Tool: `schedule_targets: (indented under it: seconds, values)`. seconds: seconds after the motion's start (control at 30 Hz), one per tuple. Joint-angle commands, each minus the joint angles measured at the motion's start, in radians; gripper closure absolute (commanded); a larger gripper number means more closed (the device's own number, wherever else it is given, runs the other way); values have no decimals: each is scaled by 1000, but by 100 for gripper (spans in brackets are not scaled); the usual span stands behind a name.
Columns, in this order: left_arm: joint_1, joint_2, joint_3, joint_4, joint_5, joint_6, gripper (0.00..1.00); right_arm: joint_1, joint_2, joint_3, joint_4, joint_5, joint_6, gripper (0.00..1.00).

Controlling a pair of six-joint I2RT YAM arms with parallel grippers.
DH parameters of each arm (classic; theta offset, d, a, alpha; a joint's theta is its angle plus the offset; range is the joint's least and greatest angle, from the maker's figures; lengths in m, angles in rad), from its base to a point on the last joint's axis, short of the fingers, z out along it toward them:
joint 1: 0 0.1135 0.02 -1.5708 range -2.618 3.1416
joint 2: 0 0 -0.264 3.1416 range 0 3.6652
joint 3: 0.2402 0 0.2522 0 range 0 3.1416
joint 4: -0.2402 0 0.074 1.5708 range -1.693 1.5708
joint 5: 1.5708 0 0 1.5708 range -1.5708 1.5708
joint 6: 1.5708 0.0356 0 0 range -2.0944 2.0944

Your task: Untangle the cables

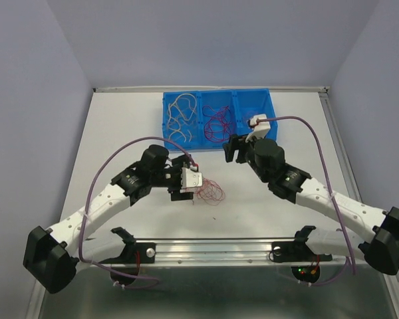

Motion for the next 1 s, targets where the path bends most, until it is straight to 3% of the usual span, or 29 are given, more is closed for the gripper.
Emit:
schedule_targets:
  seconds: [0.0, 0.2, 0.4, 0.63, 0.87, 0.97]
  values:
    - [0, 30, 57, -45, 115, 82, 6, 10, -38, 40, 17, 52, -6, 22]
    - [-22, 156, 66, -47, 127, 128, 16, 10, -59, 34, 17, 53, -5, 22]
    - [-35, 202, 98, 39, 118, 53, 29, 10, -58, 36, 17, 49, -3, 22]
    - [-78, 225, 105, 97, 92, 5, 34, 10, -51, 37, 17, 44, 0, 22]
    - [-135, 290, 128, 110, 12, -38, 57, 10, -56, 36, 17, 46, 2, 22]
    - [-146, 291, 124, 126, -20, -55, 82, 8, -59, 34, 17, 46, 3, 22]
